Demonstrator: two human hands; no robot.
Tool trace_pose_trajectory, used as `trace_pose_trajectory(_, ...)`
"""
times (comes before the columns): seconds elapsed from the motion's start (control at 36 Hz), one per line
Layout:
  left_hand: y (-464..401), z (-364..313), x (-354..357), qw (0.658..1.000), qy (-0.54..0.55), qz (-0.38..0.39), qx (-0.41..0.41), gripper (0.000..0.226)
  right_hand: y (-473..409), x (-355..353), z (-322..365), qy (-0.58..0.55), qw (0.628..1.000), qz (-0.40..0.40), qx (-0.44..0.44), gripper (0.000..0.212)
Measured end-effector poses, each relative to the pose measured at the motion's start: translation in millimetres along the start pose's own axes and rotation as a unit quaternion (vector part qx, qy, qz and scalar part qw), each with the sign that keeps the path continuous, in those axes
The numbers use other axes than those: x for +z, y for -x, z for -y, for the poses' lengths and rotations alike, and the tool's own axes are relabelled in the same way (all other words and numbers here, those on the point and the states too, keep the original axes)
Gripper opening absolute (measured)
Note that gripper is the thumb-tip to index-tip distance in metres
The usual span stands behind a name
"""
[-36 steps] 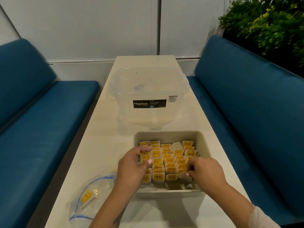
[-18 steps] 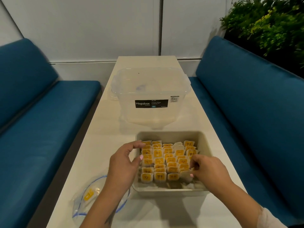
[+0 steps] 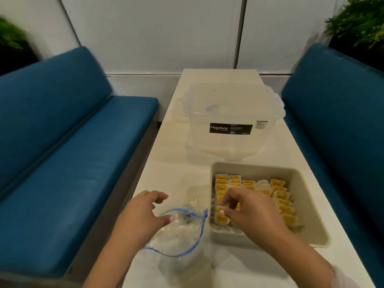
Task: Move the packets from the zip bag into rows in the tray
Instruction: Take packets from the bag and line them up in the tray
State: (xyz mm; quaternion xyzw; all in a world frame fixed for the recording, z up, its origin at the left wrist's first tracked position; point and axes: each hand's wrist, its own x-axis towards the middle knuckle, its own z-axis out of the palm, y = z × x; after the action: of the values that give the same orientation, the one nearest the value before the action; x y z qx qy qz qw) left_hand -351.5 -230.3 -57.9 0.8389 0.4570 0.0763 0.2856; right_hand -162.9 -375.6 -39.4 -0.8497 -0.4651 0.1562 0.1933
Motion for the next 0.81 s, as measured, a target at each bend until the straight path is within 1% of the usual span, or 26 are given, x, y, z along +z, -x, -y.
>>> trace_pose_trajectory(0.06,-1.9,5.1,4.2,0.999,-0.051,0.008,0.001,0.038,-0.3,7.9,11.5,-0.004,1.0,0.002,-0.012,0.015)
trace_pose_trajectory(0.08,-3.7,7.4,5.9,0.998,-0.057,0.005,0.002,0.033,-0.4,11.8,16.5,-0.004,1.0,0.006,-0.017,0.016)
trace_pose_trajectory(0.17,-10.0,11.9,7.3,0.999,-0.037,-0.013,0.001,0.019,-0.7,25.0,29.2,0.007,1.0,0.013,-0.016,0.018)
trace_pose_trajectory(0.28,-16.8,10.4,3.4,0.999,-0.024,-0.02,0.013,0.013,0.0,40.5,38.7,0.009,1.0,0.017,0.002,0.02)
trace_pose_trajectory(0.33,-19.5,10.6,0.2,0.999,-0.019,-0.017,0.021,0.014,0.6,46.3,46.3,0.037,0.999,0.021,-0.005,0.022)
trace_pose_trajectory(0.42,-21.9,9.3,-3.0,0.999,-0.022,-0.006,0.034,0.015,0.8,54.2,60.7,0.096,0.994,0.03,-0.05,0.028)
trace_pose_trajectory(0.47,-21.9,8.8,-4.1,0.999,-0.021,0.0,0.038,0.016,-1.4,60.8,69.5,0.164,0.981,0.058,-0.082,0.034)
trace_pose_trajectory(0.53,-21.0,9.2,-4.9,0.999,-0.03,0.006,0.044,0.017,-7.1,69.3,75.4,0.205,0.97,0.093,-0.095,0.04)
trace_pose_trajectory(0.64,-17.6,9.1,-5.9,0.997,-0.036,0.018,0.059,0.019,-23.2,88.8,83.5,0.234,0.96,0.142,-0.064,0.043)
trace_pose_trajectory(0.72,-13.8,9.4,-6.4,0.997,-0.034,0.026,0.072,0.019,-32.6,102.9,87.3,0.241,0.957,0.153,-0.039,0.042)
trace_pose_trajectory(0.81,-11.1,9.1,-7.9,0.995,-0.034,0.03,0.084,0.02,-41.2,113.4,88.1,0.239,0.956,0.171,-0.016,0.036)
